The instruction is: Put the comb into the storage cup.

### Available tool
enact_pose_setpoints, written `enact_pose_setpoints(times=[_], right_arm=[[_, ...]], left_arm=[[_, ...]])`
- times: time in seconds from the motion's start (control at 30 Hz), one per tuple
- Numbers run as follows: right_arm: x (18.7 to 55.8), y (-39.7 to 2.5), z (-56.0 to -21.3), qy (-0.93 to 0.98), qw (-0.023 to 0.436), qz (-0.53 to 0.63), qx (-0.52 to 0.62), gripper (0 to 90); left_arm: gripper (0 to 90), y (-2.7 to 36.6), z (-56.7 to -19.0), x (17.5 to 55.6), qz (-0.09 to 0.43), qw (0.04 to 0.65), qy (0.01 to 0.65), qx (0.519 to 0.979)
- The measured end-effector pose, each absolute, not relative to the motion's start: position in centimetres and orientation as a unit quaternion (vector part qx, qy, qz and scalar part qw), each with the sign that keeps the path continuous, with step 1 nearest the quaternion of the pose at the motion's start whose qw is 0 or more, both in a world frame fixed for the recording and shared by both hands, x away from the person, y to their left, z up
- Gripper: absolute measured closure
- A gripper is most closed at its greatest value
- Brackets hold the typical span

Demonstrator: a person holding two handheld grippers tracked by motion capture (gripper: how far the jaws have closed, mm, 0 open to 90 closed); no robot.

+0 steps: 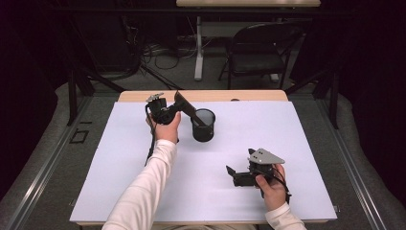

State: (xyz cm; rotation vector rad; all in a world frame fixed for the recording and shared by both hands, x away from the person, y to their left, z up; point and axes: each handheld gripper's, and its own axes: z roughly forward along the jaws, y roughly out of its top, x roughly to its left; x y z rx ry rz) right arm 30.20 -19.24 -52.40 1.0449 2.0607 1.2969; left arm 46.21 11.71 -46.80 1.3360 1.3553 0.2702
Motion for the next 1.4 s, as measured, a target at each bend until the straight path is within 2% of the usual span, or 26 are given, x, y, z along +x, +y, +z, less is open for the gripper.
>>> enact_pose_setpoints(times=[0.53, 1.1, 1.4], right_arm=[[30.2, -19.23, -52.41, 0.754, 0.244, 0.475, 0.382, 0.0], [30.24, -19.22, -52.47, 0.755, 0.244, 0.475, 0.38, 0.0], [30.24, -19.17, -52.5, 0.757, 0.243, 0.473, 0.38, 0.0]], left_arm=[[79.6, 11.76, -46.91, 46.2, 0.114, 0.57, 0.58, 0.571], [70.1, 11.9, -47.01, 46.25, 0.116, 0.569, 0.577, 0.575], [62.2, 11.96, -47.0, 46.22, 0.119, 0.569, 0.576, 0.574]])
